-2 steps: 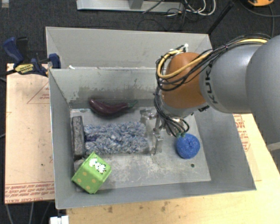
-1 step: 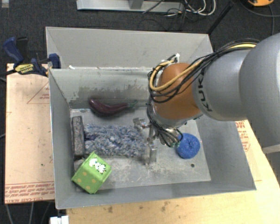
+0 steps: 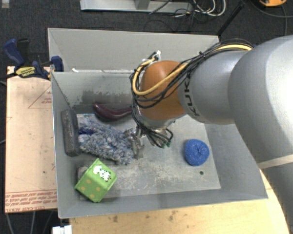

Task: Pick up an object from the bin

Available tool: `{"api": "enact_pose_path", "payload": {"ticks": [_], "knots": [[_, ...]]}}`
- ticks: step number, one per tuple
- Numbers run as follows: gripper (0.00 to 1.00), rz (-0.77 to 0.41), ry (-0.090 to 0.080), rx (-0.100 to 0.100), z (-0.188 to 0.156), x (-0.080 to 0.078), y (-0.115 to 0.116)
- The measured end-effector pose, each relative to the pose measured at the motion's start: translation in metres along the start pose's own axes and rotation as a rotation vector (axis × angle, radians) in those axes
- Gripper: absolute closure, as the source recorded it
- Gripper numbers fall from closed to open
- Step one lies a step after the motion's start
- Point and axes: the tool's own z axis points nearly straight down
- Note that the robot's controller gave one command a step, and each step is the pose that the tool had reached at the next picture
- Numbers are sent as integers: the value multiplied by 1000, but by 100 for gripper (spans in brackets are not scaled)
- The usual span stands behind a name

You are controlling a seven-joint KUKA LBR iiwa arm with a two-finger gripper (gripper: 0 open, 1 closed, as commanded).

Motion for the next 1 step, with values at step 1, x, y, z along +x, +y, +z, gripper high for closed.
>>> {"api": "enact_pose_path", "payload": {"ticks": [1], "knots": [[100,0,0,0,0,0,0]]}}
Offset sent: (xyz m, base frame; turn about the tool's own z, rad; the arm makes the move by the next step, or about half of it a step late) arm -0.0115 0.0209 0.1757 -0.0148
